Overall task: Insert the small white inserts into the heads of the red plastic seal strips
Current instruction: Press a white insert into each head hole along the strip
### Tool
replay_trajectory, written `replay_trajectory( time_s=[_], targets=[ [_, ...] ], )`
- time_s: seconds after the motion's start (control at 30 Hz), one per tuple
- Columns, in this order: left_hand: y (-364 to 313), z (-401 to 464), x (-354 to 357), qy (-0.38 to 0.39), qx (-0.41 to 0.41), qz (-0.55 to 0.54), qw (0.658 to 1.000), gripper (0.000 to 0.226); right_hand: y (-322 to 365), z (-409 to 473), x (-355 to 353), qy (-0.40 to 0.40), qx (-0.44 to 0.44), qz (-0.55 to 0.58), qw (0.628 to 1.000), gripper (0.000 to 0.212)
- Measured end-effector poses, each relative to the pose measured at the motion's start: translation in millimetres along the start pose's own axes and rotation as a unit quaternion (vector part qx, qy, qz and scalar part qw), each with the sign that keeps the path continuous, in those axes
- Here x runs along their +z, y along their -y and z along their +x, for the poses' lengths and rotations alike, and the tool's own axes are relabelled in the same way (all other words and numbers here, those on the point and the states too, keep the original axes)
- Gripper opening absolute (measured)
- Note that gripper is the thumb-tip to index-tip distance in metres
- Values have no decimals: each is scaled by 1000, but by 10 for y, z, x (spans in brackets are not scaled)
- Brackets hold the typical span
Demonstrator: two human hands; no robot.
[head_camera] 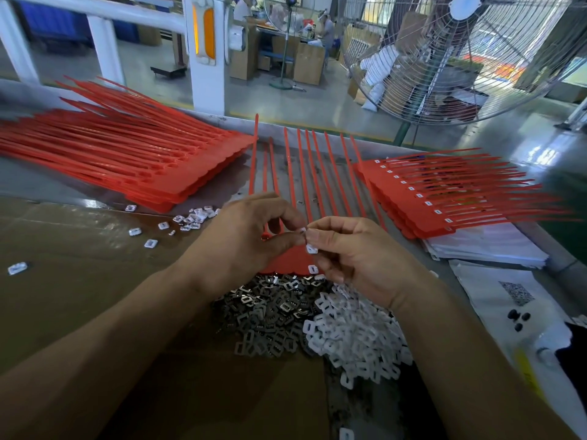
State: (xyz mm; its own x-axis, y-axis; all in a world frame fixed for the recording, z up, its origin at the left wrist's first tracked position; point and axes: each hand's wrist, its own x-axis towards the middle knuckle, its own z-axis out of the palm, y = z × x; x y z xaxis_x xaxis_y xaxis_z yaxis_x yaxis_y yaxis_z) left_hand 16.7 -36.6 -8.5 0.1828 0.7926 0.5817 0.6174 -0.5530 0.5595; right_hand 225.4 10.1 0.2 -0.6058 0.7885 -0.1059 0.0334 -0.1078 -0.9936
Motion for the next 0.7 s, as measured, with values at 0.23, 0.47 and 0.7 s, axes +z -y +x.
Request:
replay_trajectory(
  time_s=[0.23, 0.47, 0.7],
  targets=[
    [32, 17, -123, -9, -20, 58, 998, 7, -24, 31, -39, -50, -31, -34, 998, 9],
    [327, 34, -459, 55, -170, 131, 975, 16, -38, 15, -116, -133, -42, -86, 986, 8],
    [307, 16, -417, 101, -188, 121, 969, 15, -32, 10, -67, -157, -47, -118, 979, 7]
  ],
)
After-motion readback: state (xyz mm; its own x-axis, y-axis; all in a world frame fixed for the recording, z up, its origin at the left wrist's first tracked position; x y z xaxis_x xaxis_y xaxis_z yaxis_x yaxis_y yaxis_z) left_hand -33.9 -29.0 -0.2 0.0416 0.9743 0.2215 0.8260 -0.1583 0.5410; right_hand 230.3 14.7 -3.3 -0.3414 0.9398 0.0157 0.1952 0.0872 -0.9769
